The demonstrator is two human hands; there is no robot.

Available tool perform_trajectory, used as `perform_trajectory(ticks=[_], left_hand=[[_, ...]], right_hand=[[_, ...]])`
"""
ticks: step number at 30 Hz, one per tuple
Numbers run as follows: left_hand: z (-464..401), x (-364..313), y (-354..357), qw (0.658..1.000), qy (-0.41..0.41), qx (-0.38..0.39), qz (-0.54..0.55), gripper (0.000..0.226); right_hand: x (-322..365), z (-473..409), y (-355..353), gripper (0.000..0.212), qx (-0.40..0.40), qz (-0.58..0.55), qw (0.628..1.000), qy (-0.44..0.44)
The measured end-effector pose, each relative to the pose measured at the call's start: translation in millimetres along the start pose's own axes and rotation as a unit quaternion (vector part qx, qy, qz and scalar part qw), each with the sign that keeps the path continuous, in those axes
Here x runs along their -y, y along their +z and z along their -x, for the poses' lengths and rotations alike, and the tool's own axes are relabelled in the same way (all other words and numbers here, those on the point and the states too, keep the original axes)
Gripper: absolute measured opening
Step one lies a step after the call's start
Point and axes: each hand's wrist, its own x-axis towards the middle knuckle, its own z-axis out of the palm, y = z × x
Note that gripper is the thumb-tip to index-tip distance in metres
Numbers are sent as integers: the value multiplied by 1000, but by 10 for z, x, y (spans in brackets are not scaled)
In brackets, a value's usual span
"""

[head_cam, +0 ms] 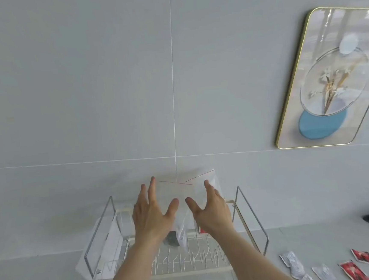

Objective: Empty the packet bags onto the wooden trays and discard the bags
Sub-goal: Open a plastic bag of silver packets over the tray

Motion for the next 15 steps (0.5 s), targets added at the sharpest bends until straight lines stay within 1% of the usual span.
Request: perform_trajectory(ticks=[3, 6, 8, 11, 13, 15], left_hand=[[-13, 43, 131, 998, -20, 59, 8, 93], [-8, 90, 223, 995, -36, 90, 30, 95], [-24, 112, 221, 993, -43, 91, 53, 97], [-21, 119, 189, 994, -52, 67, 75, 96], [-30, 123, 134, 991, -71, 52, 106, 92], [-58, 126, 48, 984, -89, 46, 145, 87]], right_hand=[[-30, -67, 152, 79, 9, -33, 999, 23], [-32, -93, 220, 60, 17, -59, 997, 41], [5, -98, 199, 45, 27, -86, 995, 39], [19, -117, 211, 26, 31, -125, 991, 34], [52, -122, 225, 18, 27, -159, 987, 26], [91, -129, 209, 17, 35, -202, 979, 22]])
